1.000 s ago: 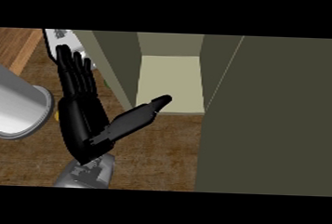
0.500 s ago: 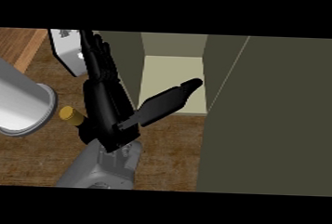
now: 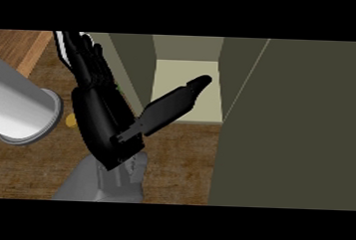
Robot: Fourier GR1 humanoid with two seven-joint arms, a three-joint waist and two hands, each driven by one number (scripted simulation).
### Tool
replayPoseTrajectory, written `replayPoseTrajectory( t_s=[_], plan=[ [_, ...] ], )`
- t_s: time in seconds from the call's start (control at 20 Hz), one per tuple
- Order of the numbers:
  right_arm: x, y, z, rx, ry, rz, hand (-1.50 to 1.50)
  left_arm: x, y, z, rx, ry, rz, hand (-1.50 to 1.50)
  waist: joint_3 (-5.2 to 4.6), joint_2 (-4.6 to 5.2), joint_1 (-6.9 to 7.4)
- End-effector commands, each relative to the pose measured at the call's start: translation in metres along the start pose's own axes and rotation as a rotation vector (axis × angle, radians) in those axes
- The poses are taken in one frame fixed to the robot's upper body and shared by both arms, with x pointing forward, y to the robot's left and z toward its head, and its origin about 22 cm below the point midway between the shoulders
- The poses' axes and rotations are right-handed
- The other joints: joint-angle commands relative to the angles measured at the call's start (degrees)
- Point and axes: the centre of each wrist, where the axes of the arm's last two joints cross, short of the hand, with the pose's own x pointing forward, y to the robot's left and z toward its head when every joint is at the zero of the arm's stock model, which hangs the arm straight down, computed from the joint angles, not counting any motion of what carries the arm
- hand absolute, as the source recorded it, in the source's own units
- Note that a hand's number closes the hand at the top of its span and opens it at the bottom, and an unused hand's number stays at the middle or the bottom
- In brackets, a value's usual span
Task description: Pick up the wine, place it into the cabinet and close the cabinet
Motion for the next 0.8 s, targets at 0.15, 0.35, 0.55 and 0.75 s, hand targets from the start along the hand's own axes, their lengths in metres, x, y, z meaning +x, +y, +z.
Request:
replayPoseTrajectory(
  t_s=[0.15, 0.35, 0.55, 0.75],
  plan=[
    [0.023, -0.005, 0.014, -0.012, -0.043, 0.004, -1.5, 0.018, 0.027, -0.001, 0.104, 0.043, 0.012, -1.5, -0.01, 0.08, -0.01],
    [0.031, 0.012, 0.001, -0.023, -0.05, 0.0, -1.5, 0.025, 0.046, 0.016, 0.111, 0.03, -0.019, -1.5, -0.08, 0.04, 0.45],
    [0.034, 0.0, 0.011, -0.013, -0.042, 0.029, -1.5, 0.023, 0.053, 0.007, 0.143, 0.057, -0.051, -1.5, -0.04, 0.21, -0.09],
    [0.042, -0.006, 0.021, -0.009, -0.04, 0.037, -1.5, 0.026, 0.058, 0.0, 0.18, 0.037, -0.044, -1.5, -0.03, 0.23, -0.36]
  ],
)
